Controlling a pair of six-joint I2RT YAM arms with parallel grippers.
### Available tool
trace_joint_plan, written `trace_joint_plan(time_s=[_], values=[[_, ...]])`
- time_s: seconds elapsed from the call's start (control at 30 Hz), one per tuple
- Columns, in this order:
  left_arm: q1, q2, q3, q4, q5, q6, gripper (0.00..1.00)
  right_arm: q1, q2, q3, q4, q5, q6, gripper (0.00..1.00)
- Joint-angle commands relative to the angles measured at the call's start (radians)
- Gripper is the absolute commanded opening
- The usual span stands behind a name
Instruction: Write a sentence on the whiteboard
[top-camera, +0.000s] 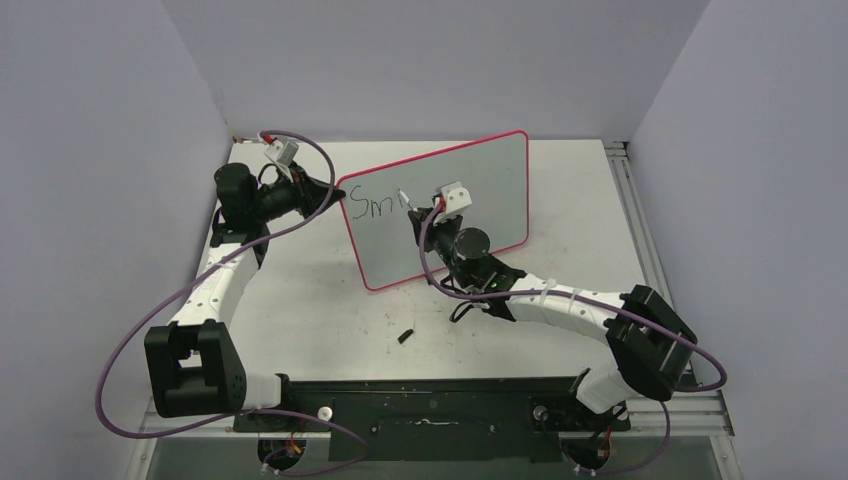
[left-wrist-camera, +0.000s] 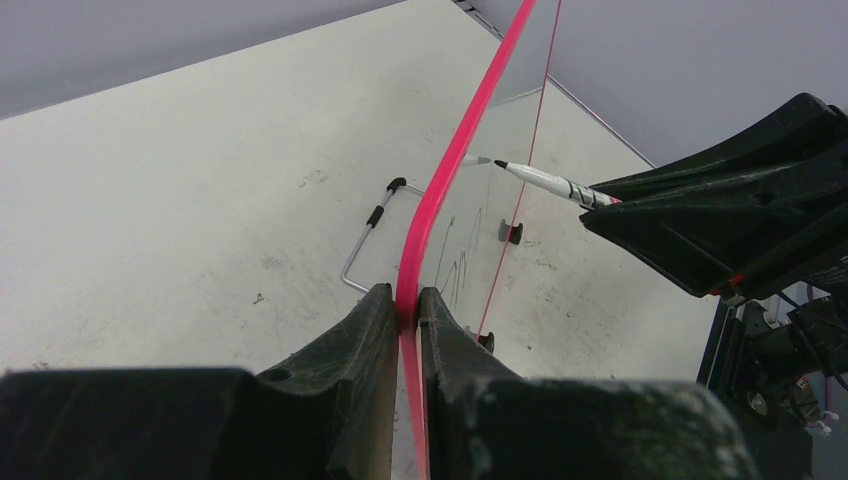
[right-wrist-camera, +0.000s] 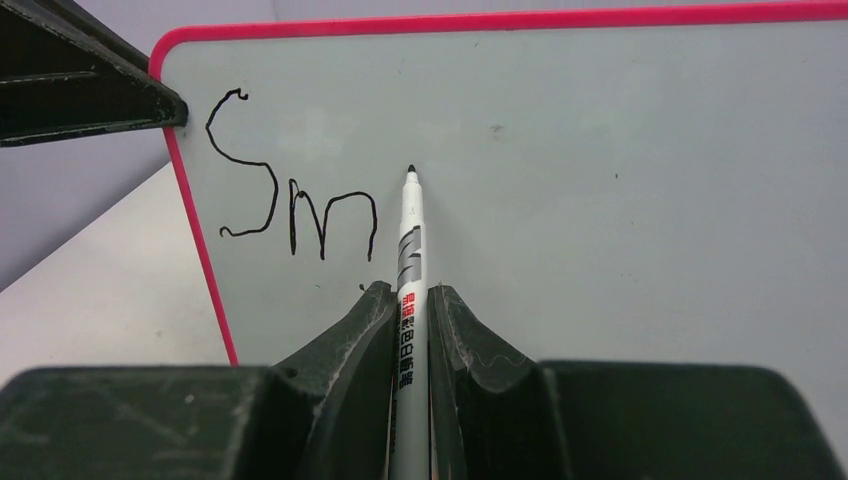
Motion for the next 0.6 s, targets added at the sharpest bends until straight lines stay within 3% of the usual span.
trace_joint_plan(time_s=[0.0,0.3,0.57], values=[[0.006,-0.023,0.007,-0.005,0.017,0.023,0.0,-0.015,0.025,0.046,0.06,-0.005,0.0,0.05],[0.006,-0.024,0.006,-0.006,0.017,0.023,0.0,-0.022,0.03,0.047,0.049,-0.017,0.008,0.05],[0.006,-0.024,0.007,-0.006,0.016,0.023,0.0,0.005,-0.072,0.019,0.073,0.014,-0.034,0.05]])
